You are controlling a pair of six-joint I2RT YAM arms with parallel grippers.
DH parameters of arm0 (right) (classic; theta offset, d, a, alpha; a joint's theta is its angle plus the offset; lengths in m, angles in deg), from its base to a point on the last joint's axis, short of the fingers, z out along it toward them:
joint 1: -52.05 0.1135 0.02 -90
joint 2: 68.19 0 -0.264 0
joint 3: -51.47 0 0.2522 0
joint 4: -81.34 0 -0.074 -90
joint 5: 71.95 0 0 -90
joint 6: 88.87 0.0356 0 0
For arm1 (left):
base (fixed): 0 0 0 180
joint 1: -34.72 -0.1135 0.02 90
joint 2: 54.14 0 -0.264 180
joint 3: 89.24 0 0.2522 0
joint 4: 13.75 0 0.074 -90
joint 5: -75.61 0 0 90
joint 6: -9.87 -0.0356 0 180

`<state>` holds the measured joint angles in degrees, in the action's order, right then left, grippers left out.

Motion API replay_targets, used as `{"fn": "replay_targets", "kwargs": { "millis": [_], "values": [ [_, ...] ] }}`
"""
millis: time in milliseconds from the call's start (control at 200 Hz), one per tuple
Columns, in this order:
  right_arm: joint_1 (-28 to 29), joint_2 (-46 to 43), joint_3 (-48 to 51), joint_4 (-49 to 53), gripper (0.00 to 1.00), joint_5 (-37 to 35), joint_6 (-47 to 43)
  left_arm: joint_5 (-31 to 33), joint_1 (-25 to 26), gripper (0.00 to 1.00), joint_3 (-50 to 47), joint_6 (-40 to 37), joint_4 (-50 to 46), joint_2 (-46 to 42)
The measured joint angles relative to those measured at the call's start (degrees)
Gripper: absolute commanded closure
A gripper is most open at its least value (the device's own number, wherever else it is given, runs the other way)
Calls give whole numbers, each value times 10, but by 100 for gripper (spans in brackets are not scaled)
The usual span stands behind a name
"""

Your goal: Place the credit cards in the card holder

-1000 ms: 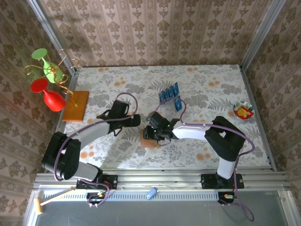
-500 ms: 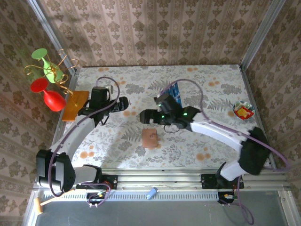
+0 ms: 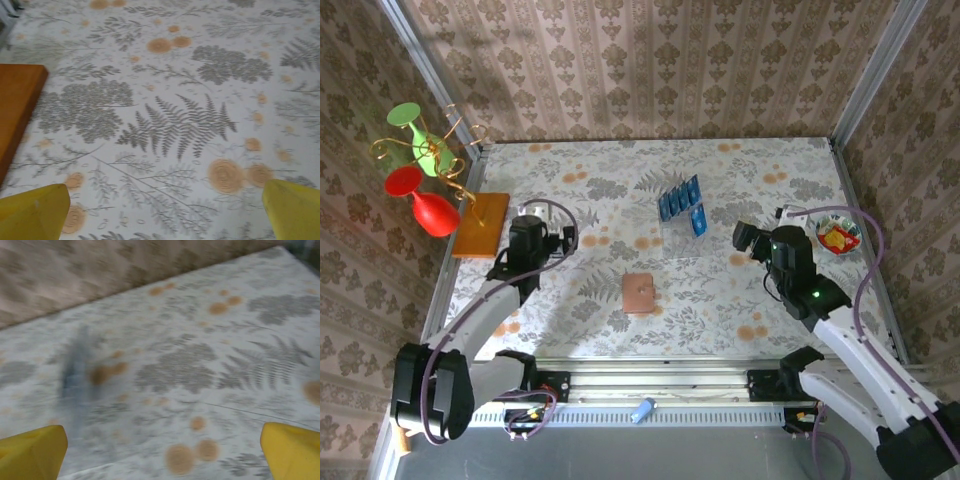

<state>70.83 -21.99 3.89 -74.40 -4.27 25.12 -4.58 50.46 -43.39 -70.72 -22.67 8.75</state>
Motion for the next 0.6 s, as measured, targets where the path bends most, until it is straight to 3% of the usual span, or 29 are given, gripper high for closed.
{"fn": "replay_targets", "kwargs": {
  "millis": [195, 345, 600],
  "values": [
    [-83, 71, 61, -93, 0, -13, -71, 50, -25, 0, -21, -66, 100, 21],
    [-157, 132, 83, -167, 0, 2, -94, 67, -44, 0, -53, -112, 194, 84],
    [-175, 271, 92, -324, 0, 65, -173, 65, -69, 0, -90, -155, 348, 211]
  ]
}}
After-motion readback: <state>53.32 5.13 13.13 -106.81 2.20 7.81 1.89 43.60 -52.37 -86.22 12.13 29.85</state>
